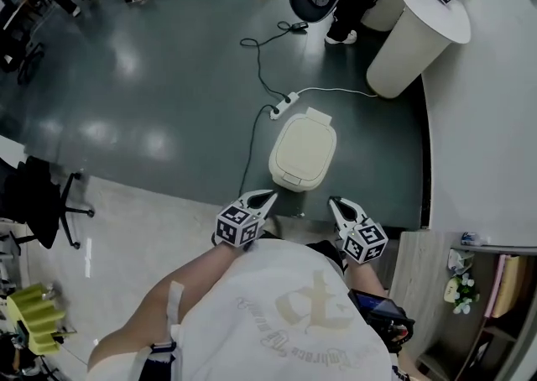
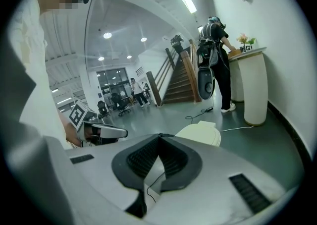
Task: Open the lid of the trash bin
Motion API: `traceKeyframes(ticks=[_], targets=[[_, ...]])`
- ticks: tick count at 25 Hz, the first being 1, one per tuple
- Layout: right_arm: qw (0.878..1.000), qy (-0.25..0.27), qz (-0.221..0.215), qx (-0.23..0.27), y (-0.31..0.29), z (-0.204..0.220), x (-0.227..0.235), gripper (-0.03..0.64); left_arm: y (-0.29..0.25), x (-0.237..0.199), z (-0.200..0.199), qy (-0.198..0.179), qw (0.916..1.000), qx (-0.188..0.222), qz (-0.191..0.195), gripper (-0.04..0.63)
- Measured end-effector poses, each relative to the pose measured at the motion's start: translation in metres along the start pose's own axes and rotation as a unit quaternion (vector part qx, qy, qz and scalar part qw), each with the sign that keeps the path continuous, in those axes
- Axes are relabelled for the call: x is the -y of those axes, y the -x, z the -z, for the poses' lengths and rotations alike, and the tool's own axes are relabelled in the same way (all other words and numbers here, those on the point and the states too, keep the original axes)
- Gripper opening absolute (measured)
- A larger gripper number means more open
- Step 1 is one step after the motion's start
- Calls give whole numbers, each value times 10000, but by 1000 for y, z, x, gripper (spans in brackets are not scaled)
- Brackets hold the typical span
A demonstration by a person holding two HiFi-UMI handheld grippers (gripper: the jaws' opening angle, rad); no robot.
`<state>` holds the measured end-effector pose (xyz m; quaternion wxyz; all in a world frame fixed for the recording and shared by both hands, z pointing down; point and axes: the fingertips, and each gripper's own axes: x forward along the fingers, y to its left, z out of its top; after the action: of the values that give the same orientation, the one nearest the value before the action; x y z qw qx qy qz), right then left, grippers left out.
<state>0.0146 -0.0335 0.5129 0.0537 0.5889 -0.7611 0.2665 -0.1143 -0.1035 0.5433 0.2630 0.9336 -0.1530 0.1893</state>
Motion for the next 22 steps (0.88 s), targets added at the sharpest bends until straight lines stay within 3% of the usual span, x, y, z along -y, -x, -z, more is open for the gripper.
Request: traceKeyframes(ticks=[9,22], targets=[[9996,-149,89,-222,-14,10,12,6,-20,-13,18,-15,9990,-400,216,15],[9978,-474,-260,-372,-46,32,43,6,-83,-19,36,-348,9933,-1021,404,15]])
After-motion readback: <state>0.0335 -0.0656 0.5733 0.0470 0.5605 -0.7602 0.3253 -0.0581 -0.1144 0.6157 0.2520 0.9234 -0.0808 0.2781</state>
